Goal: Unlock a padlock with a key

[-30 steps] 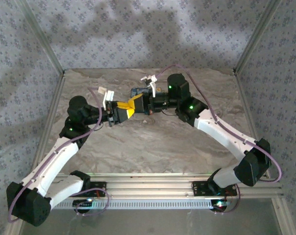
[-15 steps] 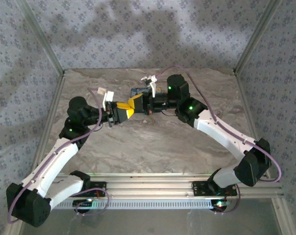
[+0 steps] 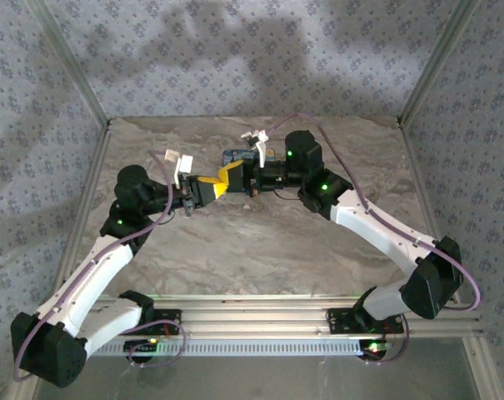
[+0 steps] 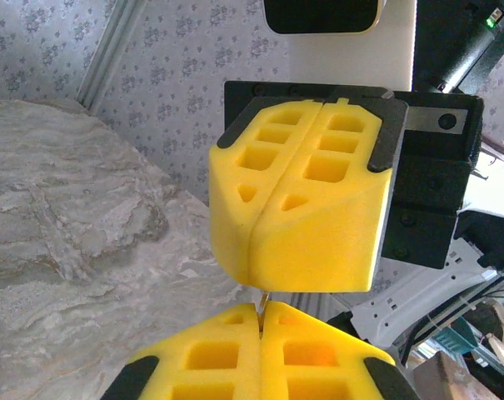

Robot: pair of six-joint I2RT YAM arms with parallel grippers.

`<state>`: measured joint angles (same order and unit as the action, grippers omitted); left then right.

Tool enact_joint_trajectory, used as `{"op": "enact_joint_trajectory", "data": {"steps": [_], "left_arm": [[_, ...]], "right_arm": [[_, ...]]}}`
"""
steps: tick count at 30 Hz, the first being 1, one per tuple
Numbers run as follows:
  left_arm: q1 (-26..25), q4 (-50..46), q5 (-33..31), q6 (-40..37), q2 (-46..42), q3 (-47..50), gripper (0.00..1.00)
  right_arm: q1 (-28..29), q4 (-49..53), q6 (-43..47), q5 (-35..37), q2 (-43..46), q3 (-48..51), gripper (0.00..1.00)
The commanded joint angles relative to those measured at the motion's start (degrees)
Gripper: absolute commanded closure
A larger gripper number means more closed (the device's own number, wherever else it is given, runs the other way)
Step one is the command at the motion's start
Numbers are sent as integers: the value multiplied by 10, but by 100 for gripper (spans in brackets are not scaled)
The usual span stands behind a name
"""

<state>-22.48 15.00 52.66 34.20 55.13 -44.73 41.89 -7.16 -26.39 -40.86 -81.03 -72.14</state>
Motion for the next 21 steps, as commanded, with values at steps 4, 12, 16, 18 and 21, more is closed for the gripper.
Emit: {"op": "enact_joint_trajectory", "data": {"steps": [4,12,16,18,21], "left_arm": [[9,-16,0,-11,-23,-7,100],[19,-197,-35,-124,-40,-47,100],[24,-332,-68,-208,-32,-73,100],[24,-387,-98,-243,-30,-76,100],[24,-426,-139,-266,-37,-62,100]], "right_arm": [[9,-27,-9,17,16,8,100],[7,33,-8,117,28,7,67],[0,118,-18,210,29,-6,48],[-3,154,-20,240,28,-9,46],[-4,203,-27,297,23,-4,43]]}}
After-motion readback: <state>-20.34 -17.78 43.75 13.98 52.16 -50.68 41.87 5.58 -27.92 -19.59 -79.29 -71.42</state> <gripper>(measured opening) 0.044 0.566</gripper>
